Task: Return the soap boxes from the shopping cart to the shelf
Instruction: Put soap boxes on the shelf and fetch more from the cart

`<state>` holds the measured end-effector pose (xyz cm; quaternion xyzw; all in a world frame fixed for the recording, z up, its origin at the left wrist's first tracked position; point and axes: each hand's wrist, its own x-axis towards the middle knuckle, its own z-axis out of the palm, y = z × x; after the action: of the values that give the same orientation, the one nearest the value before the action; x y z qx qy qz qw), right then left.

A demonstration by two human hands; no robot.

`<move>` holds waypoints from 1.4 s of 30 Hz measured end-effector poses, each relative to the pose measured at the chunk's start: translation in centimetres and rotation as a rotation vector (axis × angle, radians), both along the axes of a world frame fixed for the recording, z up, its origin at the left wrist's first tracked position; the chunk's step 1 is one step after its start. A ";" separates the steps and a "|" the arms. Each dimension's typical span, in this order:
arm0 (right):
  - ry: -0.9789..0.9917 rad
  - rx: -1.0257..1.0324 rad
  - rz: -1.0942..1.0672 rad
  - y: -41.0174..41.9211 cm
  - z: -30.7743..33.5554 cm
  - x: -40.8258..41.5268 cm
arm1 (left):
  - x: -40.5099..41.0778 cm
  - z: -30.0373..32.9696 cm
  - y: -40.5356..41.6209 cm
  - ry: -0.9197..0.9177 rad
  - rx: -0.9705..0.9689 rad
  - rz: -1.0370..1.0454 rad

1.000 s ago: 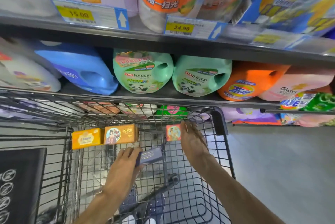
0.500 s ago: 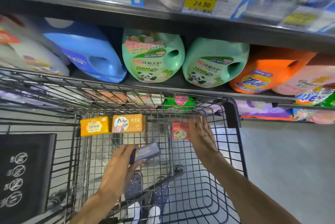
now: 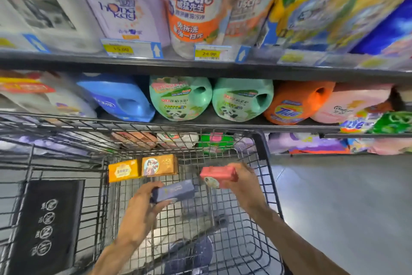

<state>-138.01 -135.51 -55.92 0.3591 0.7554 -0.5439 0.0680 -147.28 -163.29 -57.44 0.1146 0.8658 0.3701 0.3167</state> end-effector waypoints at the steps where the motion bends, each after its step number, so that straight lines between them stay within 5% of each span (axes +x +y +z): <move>1: 0.052 -0.023 -0.029 0.0 1.8 0.4 | -0.2 1.1 0.3 -0.005 0.030 0.005; 10: 0.324 -0.123 -0.276 3.0 19.4 6.6 | -4.0 15.7 2.6 0.050 0.262 -0.053; 17: 0.379 0.243 -0.400 7.2 33.6 15.2 | -1.9 32.0 10.2 0.151 0.472 -0.319; 26: 0.505 0.412 -0.605 10.9 46.9 27.3 | 4.6 46.7 23.7 0.303 0.602 -0.656; 42: 0.585 0.566 -0.859 29.4 54.3 56.6 | 29.8 54.2 51.1 0.374 0.796 -0.837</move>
<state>-81.43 -106.10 -1.66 0.4719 0.6454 -0.3767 -0.4680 -117.44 -112.23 -3.22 0.6182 0.5831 0.4832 0.2105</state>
